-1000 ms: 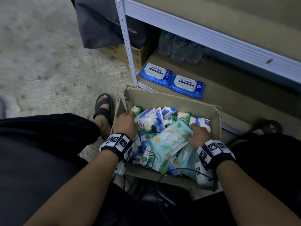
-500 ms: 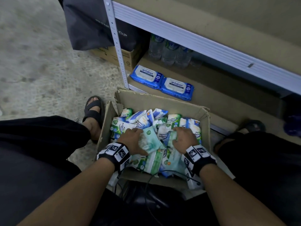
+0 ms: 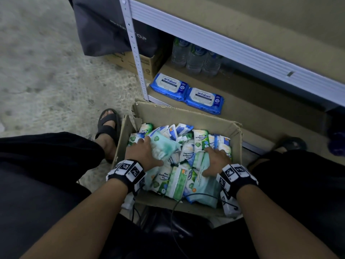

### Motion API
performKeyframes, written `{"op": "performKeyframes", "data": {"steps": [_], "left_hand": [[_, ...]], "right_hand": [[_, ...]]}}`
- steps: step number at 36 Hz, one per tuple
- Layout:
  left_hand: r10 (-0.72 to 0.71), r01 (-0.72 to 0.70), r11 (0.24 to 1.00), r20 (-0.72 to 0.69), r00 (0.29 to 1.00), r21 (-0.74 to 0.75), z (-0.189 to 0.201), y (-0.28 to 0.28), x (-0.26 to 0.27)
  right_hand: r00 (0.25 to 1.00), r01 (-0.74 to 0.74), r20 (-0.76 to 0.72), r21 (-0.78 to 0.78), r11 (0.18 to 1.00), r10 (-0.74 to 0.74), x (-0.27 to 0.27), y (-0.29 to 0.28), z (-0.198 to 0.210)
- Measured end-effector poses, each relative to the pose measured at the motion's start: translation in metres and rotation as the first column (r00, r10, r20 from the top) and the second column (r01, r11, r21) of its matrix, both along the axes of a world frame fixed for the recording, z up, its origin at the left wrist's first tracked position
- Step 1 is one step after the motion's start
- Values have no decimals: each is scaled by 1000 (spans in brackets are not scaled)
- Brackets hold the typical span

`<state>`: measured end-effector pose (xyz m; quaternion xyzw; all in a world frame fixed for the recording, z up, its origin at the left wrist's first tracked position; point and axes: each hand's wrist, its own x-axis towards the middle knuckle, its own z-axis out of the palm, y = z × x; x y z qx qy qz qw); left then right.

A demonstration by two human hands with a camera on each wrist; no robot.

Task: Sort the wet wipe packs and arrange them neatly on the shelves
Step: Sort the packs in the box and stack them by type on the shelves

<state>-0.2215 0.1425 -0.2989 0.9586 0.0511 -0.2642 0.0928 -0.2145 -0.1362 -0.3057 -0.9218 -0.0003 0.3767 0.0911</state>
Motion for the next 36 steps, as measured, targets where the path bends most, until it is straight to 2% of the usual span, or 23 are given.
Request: {"op": "performKeyframes", "data": {"steps": [3, 7, 11, 16, 19, 21, 24, 27, 29, 31, 33, 35, 36], "left_hand": [[81, -83, 995, 31, 996, 57, 4, 7, 4], [150, -152, 980, 28, 988, 126, 4, 15, 5], [121, -117, 977, -10, 993, 179, -3, 13, -1], [152, -140, 980, -84, 985, 139, -5, 11, -1], [113, -114, 986, 17, 993, 120, 0, 11, 0], [77, -86, 994, 130, 988, 63, 5, 8, 2], [81, -43, 989, 279, 957, -140, 14, -1, 8], [185, -42, 927, 358, 915, -373, 26, -11, 12], [258, -54, 896, 418, 871, -440, 35, -14, 14], [288, -46, 893, 491, 822, -448, 40, -12, 17], [232, 0, 925, 565, 791, -379, 39, -8, 18], [121, 86, 947, 588, 800, -311, 34, -4, 18], [40, 136, 953, 559, 828, -270, 31, -3, 18]], "right_hand": [[1000, 11, -24, 12, 1000, -11, 6, 3, 3], [996, -80, -41, -20, 997, 79, 9, 6, 4], [992, -123, 2, 23, 992, 123, 3, 1, 1], [998, -54, -11, 146, 988, 56, 4, -6, 7], [998, -45, 42, 190, 981, 38, 11, -6, 17], [993, 25, 109, 258, 966, -55, 15, -6, 21], [961, 165, 130, 438, 884, -244, 21, 2, 22], [912, 276, 109, 551, 788, -395, 25, 16, 27], [871, 334, 82, 625, 706, -484, 24, 26, 27], [847, 388, 39, 636, 667, -530, 20, 33, 25], [814, 476, -49, 626, 617, -579, 15, 37, 22], [769, 562, -172, 641, 523, -616, 11, 39, 17], [765, 570, -185, 639, 516, -617, 8, 39, 15]]}}
